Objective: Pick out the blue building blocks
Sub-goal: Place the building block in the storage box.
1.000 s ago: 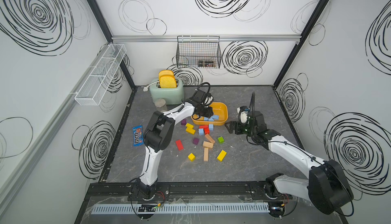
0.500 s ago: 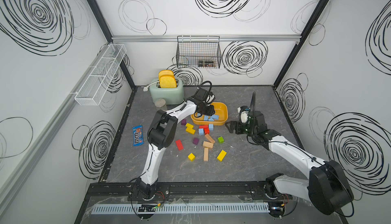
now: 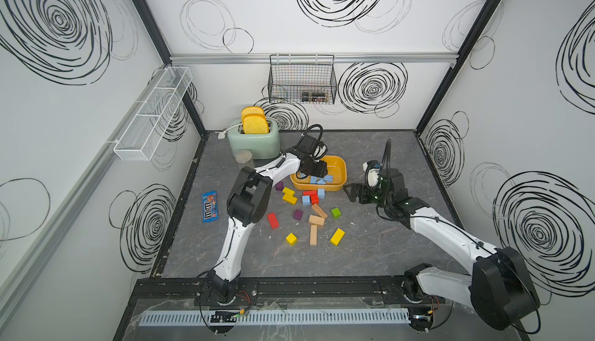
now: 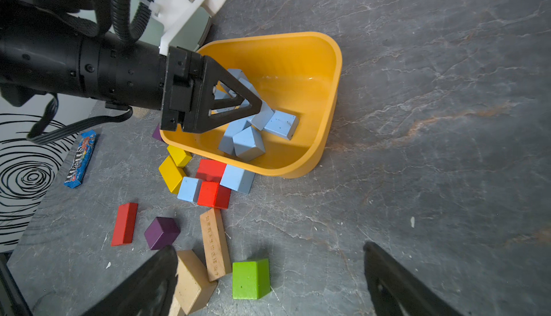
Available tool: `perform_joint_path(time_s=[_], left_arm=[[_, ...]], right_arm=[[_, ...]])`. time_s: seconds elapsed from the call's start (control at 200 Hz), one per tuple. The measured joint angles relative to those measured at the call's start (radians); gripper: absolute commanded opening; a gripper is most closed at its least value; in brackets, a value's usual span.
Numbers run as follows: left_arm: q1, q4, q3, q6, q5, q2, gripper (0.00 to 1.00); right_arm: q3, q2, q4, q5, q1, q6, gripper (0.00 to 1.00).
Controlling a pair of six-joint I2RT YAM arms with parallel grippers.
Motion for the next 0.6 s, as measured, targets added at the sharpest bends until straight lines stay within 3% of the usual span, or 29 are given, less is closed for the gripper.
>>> perform_joint_path(time_s=[0.19, 0.6], left_arm=[[-0.001, -0.018, 0.003, -0.003, -0.004, 0.000, 0.59], [-0.007, -0.021, 0.002, -0.001, -0.008, -0.011, 0.58]], right_arm=[[0.000, -0.002, 0.000, 0.000, 0.000, 0.000, 0.98], [0.000, -0.018, -0.008, -0.001, -0.001, 0.000, 0.98]])
